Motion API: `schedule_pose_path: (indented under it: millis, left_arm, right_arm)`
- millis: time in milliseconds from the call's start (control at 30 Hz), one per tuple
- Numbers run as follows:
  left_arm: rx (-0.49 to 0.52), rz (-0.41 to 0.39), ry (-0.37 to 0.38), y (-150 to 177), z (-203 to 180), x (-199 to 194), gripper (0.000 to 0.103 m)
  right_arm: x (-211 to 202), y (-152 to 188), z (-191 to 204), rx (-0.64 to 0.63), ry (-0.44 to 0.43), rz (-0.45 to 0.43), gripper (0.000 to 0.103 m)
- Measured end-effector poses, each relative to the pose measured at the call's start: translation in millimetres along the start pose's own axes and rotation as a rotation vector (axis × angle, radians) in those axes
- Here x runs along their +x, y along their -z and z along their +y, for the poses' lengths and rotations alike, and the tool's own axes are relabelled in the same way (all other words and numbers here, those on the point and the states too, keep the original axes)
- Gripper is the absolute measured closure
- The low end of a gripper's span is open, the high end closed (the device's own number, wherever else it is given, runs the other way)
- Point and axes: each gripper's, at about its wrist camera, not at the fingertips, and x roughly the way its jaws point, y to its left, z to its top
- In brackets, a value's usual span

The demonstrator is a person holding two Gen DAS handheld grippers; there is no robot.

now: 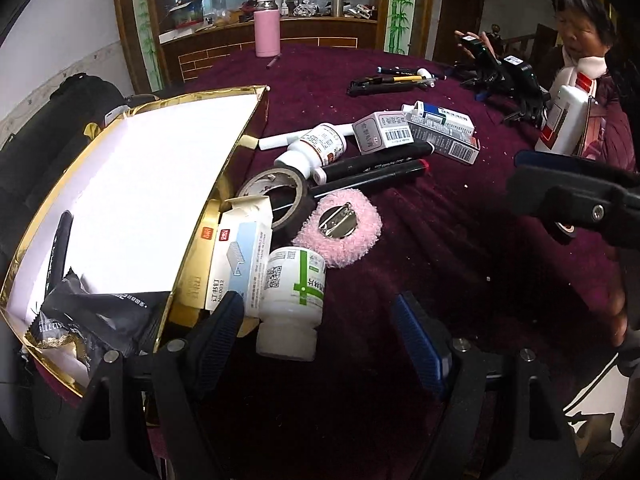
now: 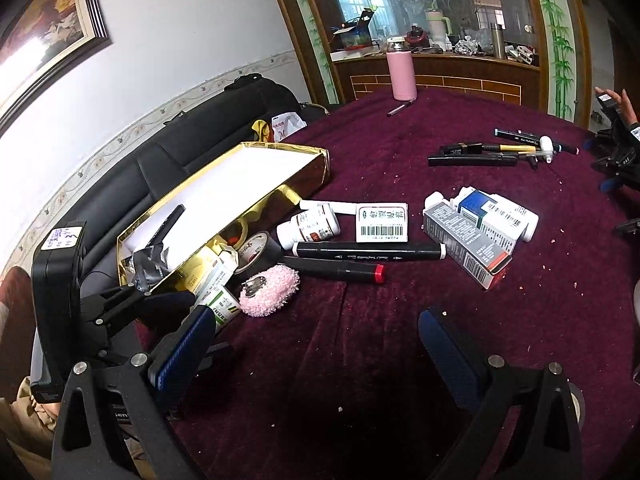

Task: Organize objects
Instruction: 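Move both grippers back over the remaining items on the table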

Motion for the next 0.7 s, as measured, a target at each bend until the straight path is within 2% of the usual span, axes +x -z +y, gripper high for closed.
schedule_pose_path:
  millis: [300, 367, 400, 467, 567, 633, 700]
  left_arm:
    - [-0.026, -0.028, 0.03, -2, 2, -6, 0.029]
    - [-0.024, -0.034, 0.041, -2, 0, -8, 0.033]
    - [-0.024, -0.034, 0.052, -2, -1, -8, 0.039]
    - [-0.027, -0.026, 0.082, -3, -2, -8, 0.04]
    - [-0.048, -0.007, 0.074, -3, 4, 0, 0.041]
    - [-0.08, 0.028, 0.086, -2, 11, 8, 0.056]
    - [-0.1, 0.048, 0.1, -1, 15, 15, 0.058]
  right_arm:
    - [-3, -3, -2, 0.002, 0.004, -0.006, 0.0]
    - [-4, -3, -2, 0.006, 0.003, -0.009, 0.0]
    - [-4, -3, -2, 0.009, 0.001, -0.01, 0.0]
    - [-4, -2, -3, 0.01, 0.002, -0.01, 0.0]
    - [-6, -3, -3, 0.009, 0.003, -0.013, 0.0]
    - [-8, -4, -3, 0.007, 0.001, -0.019, 0.0]
    - [-9, -3, -4, 0.01, 0.002, -0.025, 0.0]
